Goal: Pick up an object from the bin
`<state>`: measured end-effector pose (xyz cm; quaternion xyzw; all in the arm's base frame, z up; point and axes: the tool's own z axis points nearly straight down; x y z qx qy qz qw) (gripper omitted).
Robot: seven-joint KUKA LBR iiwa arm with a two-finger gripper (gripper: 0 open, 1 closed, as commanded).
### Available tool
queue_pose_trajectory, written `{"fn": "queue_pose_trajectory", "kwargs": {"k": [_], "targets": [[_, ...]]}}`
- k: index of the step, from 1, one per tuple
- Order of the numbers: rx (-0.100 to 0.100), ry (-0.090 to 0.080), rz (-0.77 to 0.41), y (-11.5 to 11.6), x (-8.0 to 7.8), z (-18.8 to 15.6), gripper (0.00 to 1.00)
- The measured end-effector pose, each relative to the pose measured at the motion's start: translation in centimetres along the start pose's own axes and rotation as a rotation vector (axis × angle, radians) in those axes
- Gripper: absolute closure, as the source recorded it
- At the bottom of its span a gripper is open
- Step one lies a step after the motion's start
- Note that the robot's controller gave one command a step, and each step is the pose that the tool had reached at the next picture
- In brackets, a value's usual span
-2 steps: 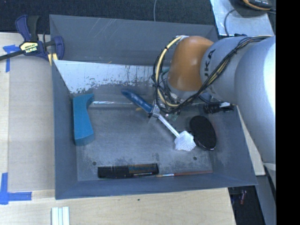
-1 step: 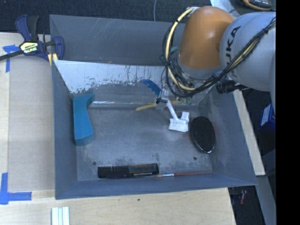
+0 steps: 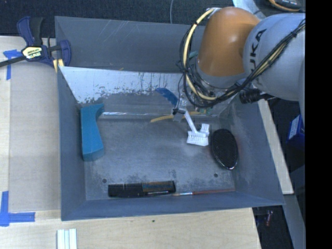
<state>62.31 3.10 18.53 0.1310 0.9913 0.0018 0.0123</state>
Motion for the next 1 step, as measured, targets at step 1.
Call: {"fn": "queue_pose_trajectory", "kwargs": {"k": [1], "targets": [[0.001, 0.002, -0.018, 0.01, 0.09, -7.06, 1.0]]}}
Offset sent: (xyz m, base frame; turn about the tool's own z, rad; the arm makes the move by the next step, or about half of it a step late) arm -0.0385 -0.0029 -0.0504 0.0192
